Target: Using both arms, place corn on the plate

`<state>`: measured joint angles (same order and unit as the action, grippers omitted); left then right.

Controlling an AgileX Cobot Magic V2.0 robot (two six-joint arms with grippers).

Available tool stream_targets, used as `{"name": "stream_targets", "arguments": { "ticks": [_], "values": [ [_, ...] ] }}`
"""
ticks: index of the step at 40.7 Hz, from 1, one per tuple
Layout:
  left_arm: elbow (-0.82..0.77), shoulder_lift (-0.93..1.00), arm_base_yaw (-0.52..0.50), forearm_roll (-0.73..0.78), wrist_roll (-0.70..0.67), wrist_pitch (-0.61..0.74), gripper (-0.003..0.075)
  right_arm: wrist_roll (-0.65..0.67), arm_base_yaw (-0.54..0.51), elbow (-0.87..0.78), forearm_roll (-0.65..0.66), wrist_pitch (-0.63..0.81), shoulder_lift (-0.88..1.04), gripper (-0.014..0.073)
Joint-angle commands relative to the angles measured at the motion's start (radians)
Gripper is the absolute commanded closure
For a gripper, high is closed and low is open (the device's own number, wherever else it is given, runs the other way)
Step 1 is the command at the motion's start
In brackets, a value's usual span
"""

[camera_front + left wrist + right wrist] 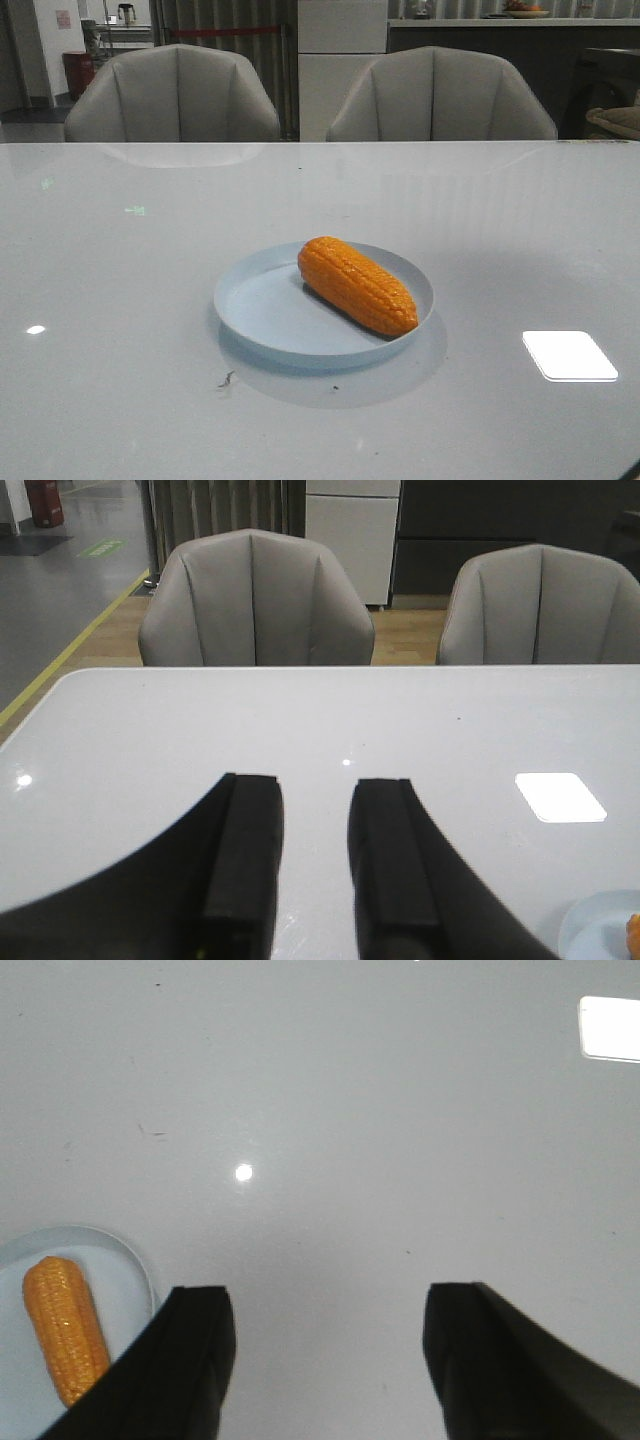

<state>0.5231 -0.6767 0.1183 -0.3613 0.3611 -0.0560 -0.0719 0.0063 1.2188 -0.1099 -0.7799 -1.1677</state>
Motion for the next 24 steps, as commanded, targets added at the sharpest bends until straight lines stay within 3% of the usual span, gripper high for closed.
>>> {"name": "stream_targets", "arguments": {
  "ticks": [1, 15, 24],
  "values": [
    [0.003, 0.003, 0.000, 0.007, 0.000, 0.069, 0.0448, 0.003, -0.034, -0.133, -0.005, 0.152, 0.148, 0.0075],
    [-0.027, 0.003, 0.000, 0.007, 0.000, 0.077, 0.0448, 0.003, -0.041, -0.512, -0.048, 0.168, 0.443, 0.0075],
    [-0.027, 0.003, 0.000, 0.007, 0.000, 0.077, 0.0448, 0.003, -0.041, -0.569, -0.048, 0.162, 0.536, 0.0075]
  ]
}}
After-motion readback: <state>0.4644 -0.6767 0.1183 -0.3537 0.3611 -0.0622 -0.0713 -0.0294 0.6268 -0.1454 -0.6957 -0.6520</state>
